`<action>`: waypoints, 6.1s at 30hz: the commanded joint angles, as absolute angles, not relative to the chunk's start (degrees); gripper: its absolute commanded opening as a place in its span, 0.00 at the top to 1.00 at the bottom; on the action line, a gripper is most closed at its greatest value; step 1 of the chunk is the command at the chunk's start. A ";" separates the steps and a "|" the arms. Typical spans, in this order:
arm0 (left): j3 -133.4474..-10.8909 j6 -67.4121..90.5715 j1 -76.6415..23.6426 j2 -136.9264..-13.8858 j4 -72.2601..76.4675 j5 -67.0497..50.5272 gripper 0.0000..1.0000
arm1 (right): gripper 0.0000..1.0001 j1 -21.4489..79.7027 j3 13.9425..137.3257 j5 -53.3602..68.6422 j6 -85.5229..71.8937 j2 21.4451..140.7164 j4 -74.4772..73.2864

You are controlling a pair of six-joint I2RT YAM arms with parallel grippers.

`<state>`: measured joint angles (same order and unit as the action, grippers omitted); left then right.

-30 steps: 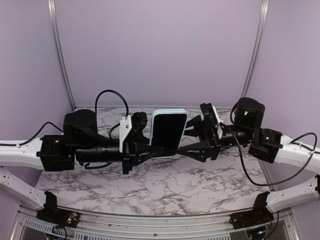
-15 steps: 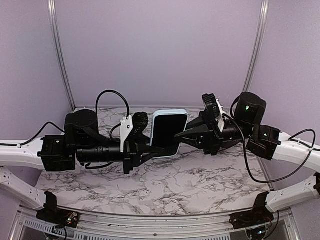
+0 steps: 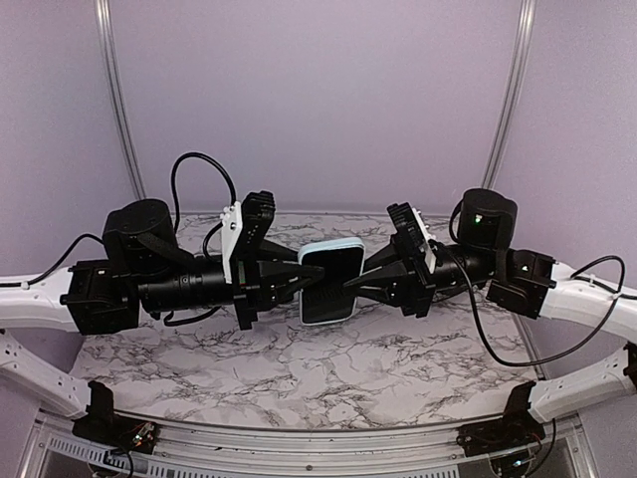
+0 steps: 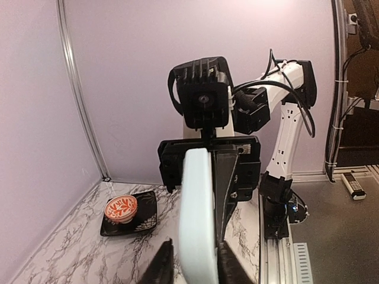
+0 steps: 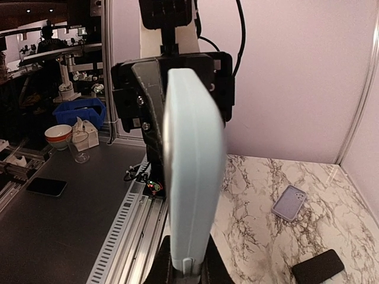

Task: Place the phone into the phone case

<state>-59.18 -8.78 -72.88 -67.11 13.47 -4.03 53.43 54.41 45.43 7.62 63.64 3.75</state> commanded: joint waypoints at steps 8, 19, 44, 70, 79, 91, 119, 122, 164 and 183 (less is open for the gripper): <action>-60.37 -8.84 -73.12 -66.85 14.78 -1.85 0.75 | 1.00 53.61 55.46 40.93 7.97 63.11 4.34; -61.71 3.82 -64.90 -65.06 -2.41 32.77 0.02 | 1.00 39.59 55.47 29.64 -8.76 70.79 -5.52; -65.41 -2.77 -65.36 -77.20 9.03 -18.82 0.56 | 1.00 51.19 54.35 43.66 8.92 67.59 2.82; -63.19 8.43 -56.73 -67.48 -4.58 22.84 0.01 | 1.00 33.30 55.01 28.90 -9.13 76.90 -9.92; -55.47 17.92 -48.83 -68.41 -7.91 19.85 0.01 | 1.00 23.86 59.90 42.05 -8.08 92.90 -19.64; -50.97 20.36 -45.84 -68.39 -8.26 17.85 0.01 | 0.80 20.67 64.55 35.32 -5.28 104.18 -23.60; -50.59 20.36 -26.90 -93.31 -7.43 18.92 0.01 | 0.01 47.29 90.27 -11.01 -12.12 114.47 -22.53; -51.35 18.01 -26.89 -95.84 -6.94 17.96 0.03 | 0.01 49.72 99.87 -11.37 -13.01 122.17 -22.92; -39.82 11.71 -25.60 -94.34 6.40 0.96 0.75 | 0.21 53.83 108.91 -12.71 -12.68 137.95 -26.98; -30.35 11.67 -33.12 -86.29 10.99 -7.47 0.88 | 0.23 49.18 84.49 -9.29 -12.71 121.28 -21.79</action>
